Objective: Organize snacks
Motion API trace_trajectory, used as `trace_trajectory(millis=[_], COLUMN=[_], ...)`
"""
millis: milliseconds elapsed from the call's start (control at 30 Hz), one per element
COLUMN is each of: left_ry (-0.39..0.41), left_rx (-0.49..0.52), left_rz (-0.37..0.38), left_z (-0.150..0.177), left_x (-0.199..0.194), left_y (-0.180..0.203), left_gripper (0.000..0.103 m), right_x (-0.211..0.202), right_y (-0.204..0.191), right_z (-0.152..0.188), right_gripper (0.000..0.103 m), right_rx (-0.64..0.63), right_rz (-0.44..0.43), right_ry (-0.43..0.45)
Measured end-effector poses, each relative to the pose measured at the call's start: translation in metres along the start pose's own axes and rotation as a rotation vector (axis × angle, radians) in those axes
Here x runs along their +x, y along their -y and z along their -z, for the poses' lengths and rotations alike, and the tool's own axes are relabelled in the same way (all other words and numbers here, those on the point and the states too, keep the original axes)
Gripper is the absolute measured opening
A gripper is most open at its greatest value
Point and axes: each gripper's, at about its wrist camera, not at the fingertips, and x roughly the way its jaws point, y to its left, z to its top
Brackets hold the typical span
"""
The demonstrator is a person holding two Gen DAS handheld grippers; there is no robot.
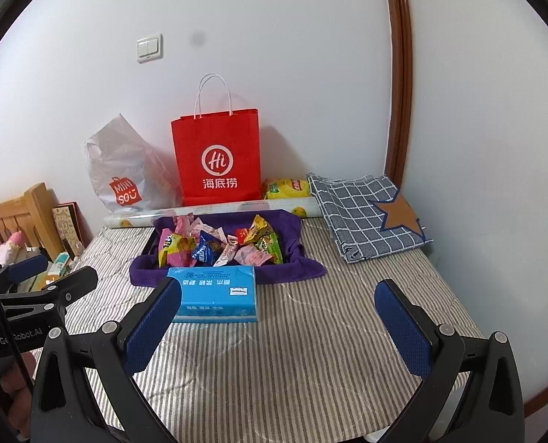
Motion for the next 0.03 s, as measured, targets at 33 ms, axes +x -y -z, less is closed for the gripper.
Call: trace_trajectory(millis=[33], left_ry=[0.004], left_rx=[0.005], left_rz=[0.000], left_z=[-0.0007], left_x=[-0.0003], left_y=[0.0001], left_gripper=[0.102], right_x=[-0.0001], right_y=[-0.0001], right_z=[0.0000], right_gripper=[0.103], right_rx=[0.000], right_rz=[-0.002], right_ry=[0.001])
